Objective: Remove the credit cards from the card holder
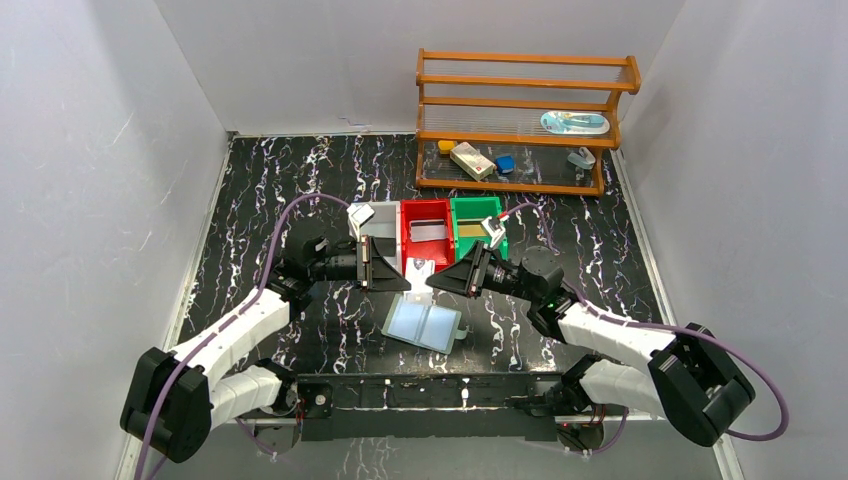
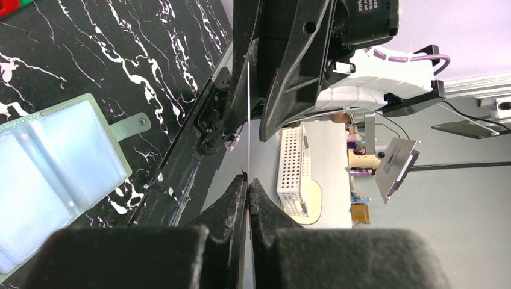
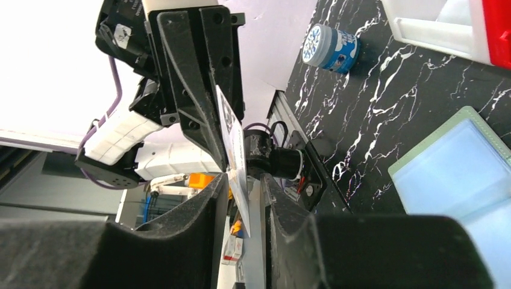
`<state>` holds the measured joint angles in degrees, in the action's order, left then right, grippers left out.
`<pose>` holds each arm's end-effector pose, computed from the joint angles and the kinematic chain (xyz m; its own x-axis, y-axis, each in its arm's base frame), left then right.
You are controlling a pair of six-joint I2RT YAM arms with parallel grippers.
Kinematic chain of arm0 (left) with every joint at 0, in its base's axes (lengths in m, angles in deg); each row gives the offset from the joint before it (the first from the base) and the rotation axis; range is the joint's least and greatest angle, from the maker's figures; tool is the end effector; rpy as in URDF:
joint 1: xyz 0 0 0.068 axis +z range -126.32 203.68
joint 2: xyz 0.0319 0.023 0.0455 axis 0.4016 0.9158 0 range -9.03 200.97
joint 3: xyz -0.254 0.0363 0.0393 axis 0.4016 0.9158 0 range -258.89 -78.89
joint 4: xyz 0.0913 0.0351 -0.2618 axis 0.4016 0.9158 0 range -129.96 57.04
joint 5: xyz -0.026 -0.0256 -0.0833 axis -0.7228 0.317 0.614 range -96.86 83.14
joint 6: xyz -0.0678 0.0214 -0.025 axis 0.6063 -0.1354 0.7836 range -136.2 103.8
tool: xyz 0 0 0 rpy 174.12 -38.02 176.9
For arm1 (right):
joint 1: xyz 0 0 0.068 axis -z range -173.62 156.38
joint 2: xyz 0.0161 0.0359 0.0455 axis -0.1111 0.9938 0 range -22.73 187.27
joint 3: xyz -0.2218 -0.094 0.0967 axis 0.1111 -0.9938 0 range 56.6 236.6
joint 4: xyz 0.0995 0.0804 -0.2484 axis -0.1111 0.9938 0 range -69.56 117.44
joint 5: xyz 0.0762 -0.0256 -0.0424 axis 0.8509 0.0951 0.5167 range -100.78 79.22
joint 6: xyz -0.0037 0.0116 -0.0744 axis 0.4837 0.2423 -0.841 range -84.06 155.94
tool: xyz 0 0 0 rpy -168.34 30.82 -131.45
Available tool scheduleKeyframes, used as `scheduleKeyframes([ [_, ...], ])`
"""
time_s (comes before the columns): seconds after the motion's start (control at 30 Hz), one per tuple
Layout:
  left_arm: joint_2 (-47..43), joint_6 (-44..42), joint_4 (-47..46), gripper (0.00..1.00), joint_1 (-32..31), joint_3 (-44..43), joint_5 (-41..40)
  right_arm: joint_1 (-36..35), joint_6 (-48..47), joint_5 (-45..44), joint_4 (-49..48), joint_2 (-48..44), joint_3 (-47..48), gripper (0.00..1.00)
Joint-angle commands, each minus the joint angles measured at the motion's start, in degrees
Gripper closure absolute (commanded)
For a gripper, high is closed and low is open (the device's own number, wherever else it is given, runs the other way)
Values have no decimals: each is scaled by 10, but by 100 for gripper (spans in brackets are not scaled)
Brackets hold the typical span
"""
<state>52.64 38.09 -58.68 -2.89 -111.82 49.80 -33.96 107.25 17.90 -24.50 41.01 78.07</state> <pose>0.2168 -0.1678 0.2405 -0.8879 -0.0549 -0.4568 0.4467 0.1354 -0.8844 0.1895 0.2011 0.2108 -0.8727 0.3491 -0.3412 -0.3327 0.0861 0.9391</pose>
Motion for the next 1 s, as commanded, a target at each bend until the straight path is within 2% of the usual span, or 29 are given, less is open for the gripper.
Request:
scheduleKeyframes([
  [0.0,-11,40,-67,100,2,12,22,9,25,49,-98,7,-2,68],
  [0.17,-3,81,-124,100,2,27,24,9,31,88,-120,32,18,73],
  [0.37,-3,74,-113,100,2,24,35,9,43,78,-142,37,10,76],
  [0.57,3,47,-71,100,2,16,48,9,70,51,-188,45,-3,71],
  [0.83,-1,28,-41,100,2,2,31,9,72,65,-182,61,4,85],
  [0.9,0,28,-38,100,2,2,29,9,66,66,-166,59,7,84],
  [0.97,-2,30,-43,100,2,4,23,9,59,74,-150,59,14,78],
])
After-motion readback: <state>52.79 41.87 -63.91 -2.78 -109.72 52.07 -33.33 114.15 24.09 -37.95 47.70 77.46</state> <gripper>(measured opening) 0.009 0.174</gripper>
